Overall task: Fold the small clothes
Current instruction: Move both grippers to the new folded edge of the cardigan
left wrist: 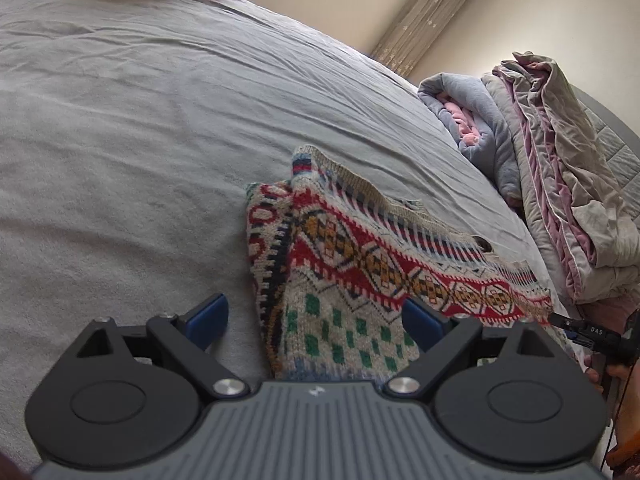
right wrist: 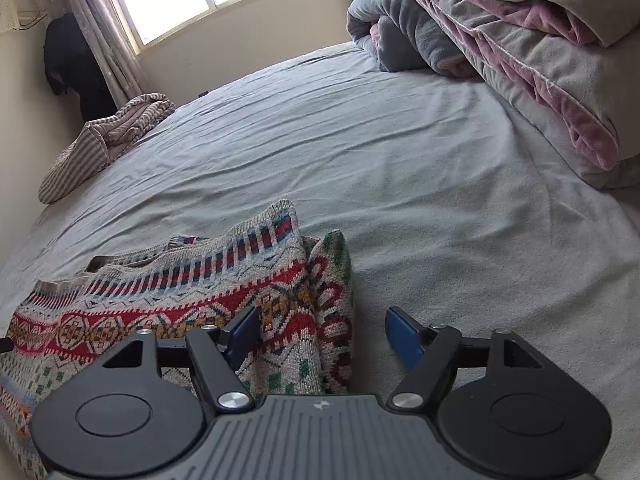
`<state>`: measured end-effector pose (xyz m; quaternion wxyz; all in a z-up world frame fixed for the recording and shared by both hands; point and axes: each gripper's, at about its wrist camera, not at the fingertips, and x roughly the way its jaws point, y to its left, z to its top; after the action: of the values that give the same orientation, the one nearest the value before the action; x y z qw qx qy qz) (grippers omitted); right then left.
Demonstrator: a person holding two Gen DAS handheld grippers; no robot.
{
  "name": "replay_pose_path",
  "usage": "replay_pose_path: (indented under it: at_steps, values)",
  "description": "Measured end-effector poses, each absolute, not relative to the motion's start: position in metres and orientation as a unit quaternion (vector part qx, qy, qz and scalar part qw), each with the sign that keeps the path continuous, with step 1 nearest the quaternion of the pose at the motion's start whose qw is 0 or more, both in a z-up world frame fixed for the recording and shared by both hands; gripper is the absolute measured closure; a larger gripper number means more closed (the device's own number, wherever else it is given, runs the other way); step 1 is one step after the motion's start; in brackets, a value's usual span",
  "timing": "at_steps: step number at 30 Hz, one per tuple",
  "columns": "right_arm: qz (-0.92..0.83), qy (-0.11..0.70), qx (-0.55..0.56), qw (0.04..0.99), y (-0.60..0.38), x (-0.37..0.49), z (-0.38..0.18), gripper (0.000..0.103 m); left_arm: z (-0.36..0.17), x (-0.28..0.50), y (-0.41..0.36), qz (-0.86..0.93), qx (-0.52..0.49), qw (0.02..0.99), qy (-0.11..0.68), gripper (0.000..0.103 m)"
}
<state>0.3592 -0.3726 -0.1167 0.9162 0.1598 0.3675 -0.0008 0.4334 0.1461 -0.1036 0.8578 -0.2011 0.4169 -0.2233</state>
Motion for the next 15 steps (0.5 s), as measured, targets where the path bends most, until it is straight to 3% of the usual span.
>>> replay_pose_path:
  at_steps: [7, 12, 14, 15]
  values:
    - [0.053, 0.362, 0.197, 0.910, -0.388, 0.299, -0.117, 0.030, -0.116, 0.393, 0.189, -0.289, -0.304, 0.800, 0.429, 0.011]
    - [0.107, 0.344, 0.354, 0.863, -0.407, 0.291, -0.133, 0.030, -0.125, 0.401, 0.189, -0.296, -0.346, 0.783, 0.424, 0.012]
    - [0.118, 0.344, 0.393, 0.845, -0.405, 0.301, -0.142, 0.041, -0.129, 0.407, 0.182, -0.304, -0.365, 0.777, 0.413, 0.015]
    - [0.115, 0.344, 0.389, 0.847, -0.399, 0.305, -0.143, 0.044, -0.133, 0.410, 0.174, -0.311, -0.379, 0.768, 0.412, 0.021]
